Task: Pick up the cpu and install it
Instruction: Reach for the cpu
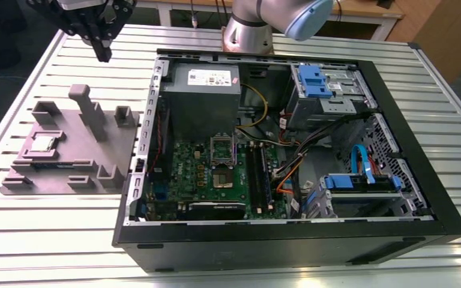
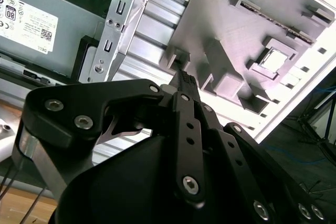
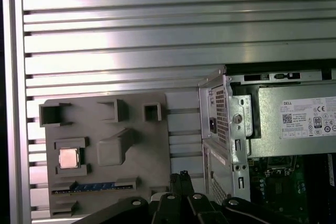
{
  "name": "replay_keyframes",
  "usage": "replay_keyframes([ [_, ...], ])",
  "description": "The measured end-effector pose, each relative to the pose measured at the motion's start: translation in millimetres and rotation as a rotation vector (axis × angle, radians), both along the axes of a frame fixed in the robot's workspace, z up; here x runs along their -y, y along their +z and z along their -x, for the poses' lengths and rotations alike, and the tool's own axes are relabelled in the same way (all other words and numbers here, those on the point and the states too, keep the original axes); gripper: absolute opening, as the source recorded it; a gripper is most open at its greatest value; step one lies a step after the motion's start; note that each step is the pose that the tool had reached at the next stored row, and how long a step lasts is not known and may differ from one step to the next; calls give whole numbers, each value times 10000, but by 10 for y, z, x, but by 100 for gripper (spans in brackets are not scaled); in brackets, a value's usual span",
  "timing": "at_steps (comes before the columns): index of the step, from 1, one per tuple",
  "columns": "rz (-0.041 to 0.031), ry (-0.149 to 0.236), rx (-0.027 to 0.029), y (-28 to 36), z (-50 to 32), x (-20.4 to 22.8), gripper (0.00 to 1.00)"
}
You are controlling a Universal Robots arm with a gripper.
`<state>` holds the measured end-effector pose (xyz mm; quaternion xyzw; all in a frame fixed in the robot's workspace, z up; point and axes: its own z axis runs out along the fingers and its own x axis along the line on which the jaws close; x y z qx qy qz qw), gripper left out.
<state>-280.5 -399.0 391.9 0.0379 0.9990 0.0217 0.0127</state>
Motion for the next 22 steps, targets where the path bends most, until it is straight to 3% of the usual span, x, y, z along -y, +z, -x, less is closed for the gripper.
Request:
replay_keyframes([
  [22,0,-1,1,-5,162,0,10],
])
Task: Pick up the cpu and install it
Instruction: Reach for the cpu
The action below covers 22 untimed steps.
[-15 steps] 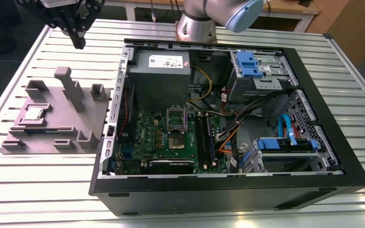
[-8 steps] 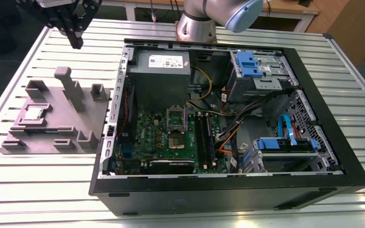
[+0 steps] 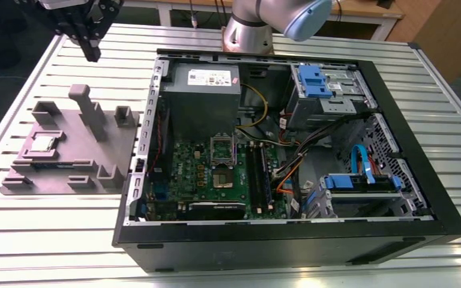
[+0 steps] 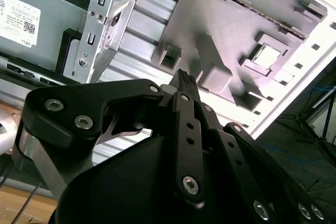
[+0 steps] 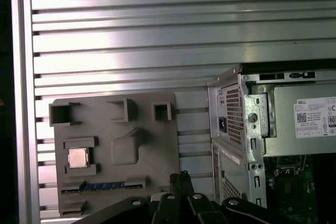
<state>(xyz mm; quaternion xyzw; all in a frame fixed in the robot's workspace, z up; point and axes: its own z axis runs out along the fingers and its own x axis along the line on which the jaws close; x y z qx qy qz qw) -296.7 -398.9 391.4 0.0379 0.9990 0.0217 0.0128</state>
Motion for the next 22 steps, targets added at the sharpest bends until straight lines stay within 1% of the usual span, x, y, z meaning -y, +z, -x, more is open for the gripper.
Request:
replay_keyframes([
  [8,0,1,-1,-1,38,0,10],
  [22,1,1,0,-2,73,0,10],
])
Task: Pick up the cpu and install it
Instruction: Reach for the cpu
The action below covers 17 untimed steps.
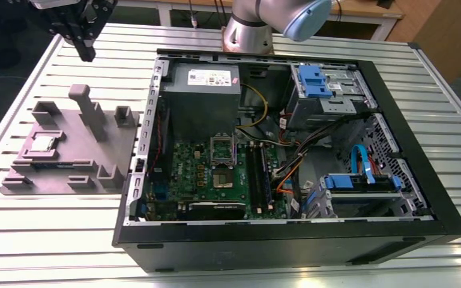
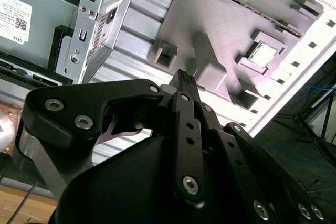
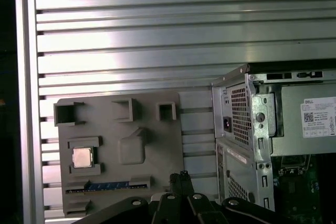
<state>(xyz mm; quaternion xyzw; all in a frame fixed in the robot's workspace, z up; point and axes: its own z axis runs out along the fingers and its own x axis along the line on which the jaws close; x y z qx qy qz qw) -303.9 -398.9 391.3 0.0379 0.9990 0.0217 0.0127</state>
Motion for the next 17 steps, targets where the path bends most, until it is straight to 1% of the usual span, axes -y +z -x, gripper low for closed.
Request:
replay_keyframes([
  [17,-1,0,0,0,39,0,10],
])
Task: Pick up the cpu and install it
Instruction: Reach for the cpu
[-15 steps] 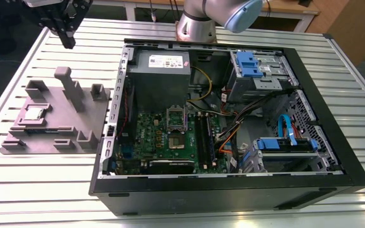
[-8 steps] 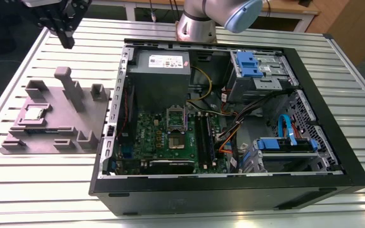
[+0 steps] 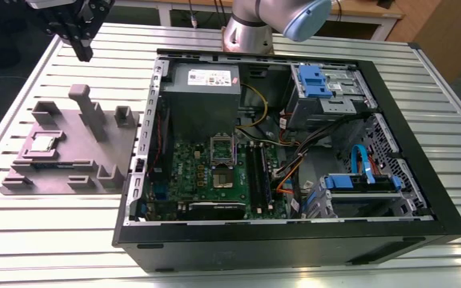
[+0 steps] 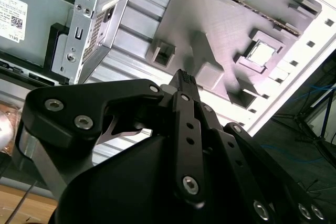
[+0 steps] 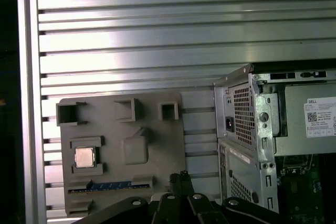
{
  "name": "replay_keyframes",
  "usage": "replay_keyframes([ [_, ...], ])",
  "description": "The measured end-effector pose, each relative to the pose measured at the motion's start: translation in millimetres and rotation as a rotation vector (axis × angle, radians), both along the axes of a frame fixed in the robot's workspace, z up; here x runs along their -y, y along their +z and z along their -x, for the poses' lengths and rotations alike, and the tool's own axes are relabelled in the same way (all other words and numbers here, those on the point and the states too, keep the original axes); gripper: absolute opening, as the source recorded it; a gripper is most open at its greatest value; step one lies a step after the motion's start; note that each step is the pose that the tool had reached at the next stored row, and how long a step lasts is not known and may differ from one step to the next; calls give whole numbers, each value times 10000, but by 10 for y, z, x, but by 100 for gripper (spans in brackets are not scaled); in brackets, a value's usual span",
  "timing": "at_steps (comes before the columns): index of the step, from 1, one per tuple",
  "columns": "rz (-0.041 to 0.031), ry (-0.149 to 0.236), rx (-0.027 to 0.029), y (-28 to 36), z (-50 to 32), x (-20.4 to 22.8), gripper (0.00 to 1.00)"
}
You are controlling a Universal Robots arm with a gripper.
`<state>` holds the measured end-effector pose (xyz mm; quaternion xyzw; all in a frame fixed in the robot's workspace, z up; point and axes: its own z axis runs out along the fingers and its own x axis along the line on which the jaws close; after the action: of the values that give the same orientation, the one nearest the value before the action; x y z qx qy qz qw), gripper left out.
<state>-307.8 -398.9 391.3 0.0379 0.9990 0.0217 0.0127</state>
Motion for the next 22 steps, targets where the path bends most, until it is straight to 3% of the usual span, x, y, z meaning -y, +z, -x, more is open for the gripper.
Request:
replay_keyframes([
  [22,0,0,0,-1,57,0,10],
])
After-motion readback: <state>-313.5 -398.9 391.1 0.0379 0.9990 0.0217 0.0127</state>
